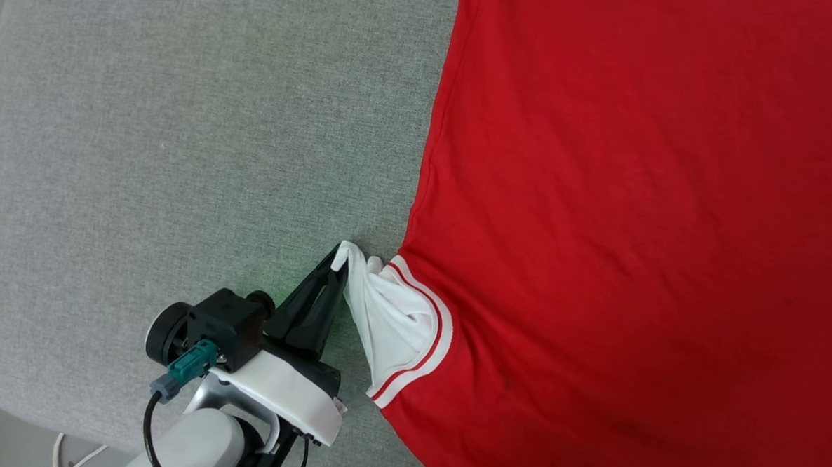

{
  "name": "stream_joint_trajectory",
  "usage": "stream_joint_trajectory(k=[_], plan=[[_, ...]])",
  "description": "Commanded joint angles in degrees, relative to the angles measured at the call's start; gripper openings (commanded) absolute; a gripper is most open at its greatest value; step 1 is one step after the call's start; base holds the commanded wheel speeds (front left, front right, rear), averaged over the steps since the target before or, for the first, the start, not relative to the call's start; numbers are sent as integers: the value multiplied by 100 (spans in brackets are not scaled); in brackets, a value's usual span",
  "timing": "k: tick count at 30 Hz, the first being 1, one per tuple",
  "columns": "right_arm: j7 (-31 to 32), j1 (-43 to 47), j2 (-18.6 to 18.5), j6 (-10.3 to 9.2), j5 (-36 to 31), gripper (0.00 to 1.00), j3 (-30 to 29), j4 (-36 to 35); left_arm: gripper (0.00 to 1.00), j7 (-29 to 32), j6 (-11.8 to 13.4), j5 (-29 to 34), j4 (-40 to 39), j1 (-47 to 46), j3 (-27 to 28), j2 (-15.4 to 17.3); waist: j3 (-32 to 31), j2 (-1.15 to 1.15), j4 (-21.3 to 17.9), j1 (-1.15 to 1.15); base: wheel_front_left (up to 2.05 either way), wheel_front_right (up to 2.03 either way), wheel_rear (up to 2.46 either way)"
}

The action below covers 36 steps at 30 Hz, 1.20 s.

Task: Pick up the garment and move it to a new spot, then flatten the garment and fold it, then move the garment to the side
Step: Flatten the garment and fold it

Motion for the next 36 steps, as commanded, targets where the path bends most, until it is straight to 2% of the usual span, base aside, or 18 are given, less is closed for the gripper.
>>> stream_joint_trajectory(k=[1,5,10,16,24,28,32,36], plan=[[-1,462,126,-2,49,0,182,196,0,-32,-34,28,47,-84,-14,-27,-32,0,-11,0,0,0,0],[-226,344,76,-2,84,0,122,128,0,-37,-34,32,115,-73,-45,-51,-200,0,-43,0,0,0,0],[-804,330,-8,-2,364,0,154,-71,0,-58,19,-8,271,132,-65,-40,-738,0,-143,0,0,0,0],[-1289,1111,-588,-3,952,0,572,-617,0,-54,117,-166,316,506,-26,102,-1523,0,-358,0,0,0,0],[-1824,2947,-1690,-3,1815,0,815,-1673,0,0,368,-366,236,1070,49,409,-2273,0,-779,0,0,0,0],[-2066,4073,-2100,-3,2137,0,669,-2100,0,12,447,-445,205,1292,70,539,-2511,0,-979,0,0,0,0],[-2352,5236,-2223,-3,2412,0,296,-2258,0,18,494,-492,179,1452,79,636,-2657,0,-1129,0,0,0,0],[-2551,6312,-2092,-3,2541,0,-33,-2329,0,18,539,-532,150,1573,91,692,-2725,0,-1263,0,0,0,0]])
